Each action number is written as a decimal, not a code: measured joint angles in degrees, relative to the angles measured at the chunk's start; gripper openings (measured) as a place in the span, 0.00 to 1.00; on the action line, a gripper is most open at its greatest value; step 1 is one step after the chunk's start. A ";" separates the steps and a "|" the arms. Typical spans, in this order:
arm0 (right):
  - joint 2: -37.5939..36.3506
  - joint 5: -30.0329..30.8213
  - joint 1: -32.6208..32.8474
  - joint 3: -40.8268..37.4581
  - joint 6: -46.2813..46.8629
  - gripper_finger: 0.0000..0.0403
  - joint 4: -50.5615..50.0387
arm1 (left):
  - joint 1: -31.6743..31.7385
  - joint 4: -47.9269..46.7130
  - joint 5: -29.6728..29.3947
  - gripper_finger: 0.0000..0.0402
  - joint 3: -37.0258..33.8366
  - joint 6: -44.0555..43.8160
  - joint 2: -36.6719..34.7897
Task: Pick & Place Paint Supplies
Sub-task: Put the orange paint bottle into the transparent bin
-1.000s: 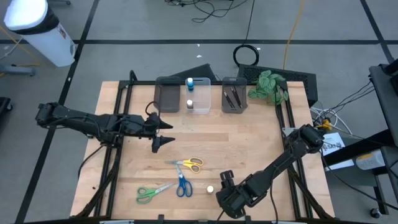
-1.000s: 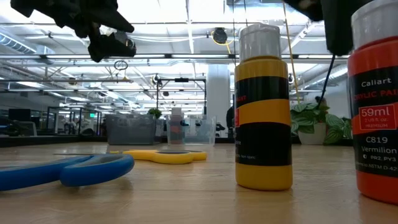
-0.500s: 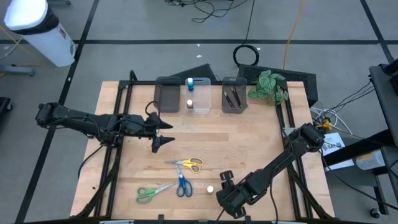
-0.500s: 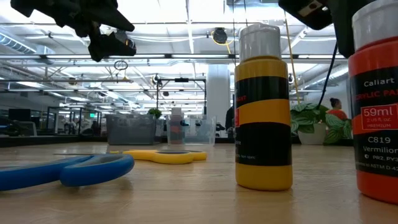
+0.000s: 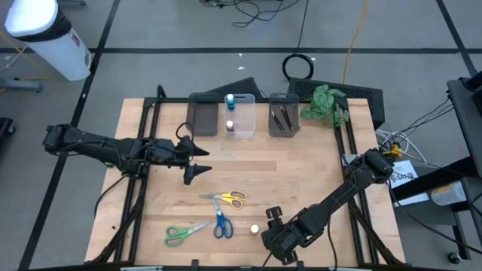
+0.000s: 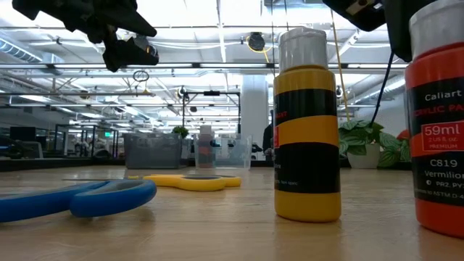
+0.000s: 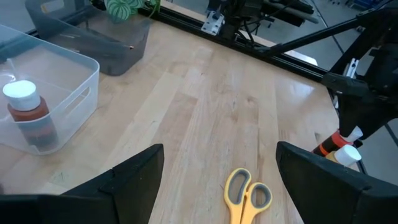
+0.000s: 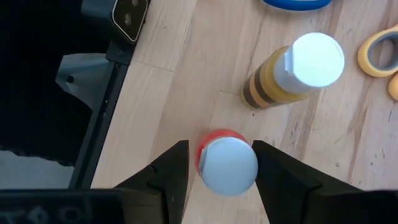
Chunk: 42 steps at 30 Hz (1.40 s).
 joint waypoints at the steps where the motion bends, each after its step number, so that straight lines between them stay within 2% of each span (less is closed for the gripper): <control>1: 0.00 0.02 -0.01 0.00 0.10 0.39 -0.03 | 0.00 0.00 -0.01 0.81 0.00 0.00 0.00; 8: 0.00 -0.02 -0.71 0.00 0.99 0.27 -0.33 | 0.00 0.00 -0.01 0.81 0.00 0.02 0.00; 15: -4.71 0.02 -2.58 -0.02 1.36 0.27 -2.16 | 0.00 0.62 -0.03 0.81 0.00 0.38 0.00; 23: -13.70 1.67 -6.75 -0.02 -2.34 0.28 -4.35 | 0.00 7.35 -0.03 0.81 0.00 3.17 0.00; 32: -21.98 1.68 -19.56 0.00 -10.53 0.28 -4.47 | -0.01 9.07 -0.01 0.81 0.00 3.13 0.00; 40: -22.45 1.20 -33.86 0.00 -20.03 0.27 -3.77 | -0.02 9.02 0.01 0.81 0.00 3.08 0.00; 42: -21.70 -1.31 -38.37 0.02 -22.64 0.27 -1.31 | 0.00 9.03 0.01 0.81 0.00 3.08 0.00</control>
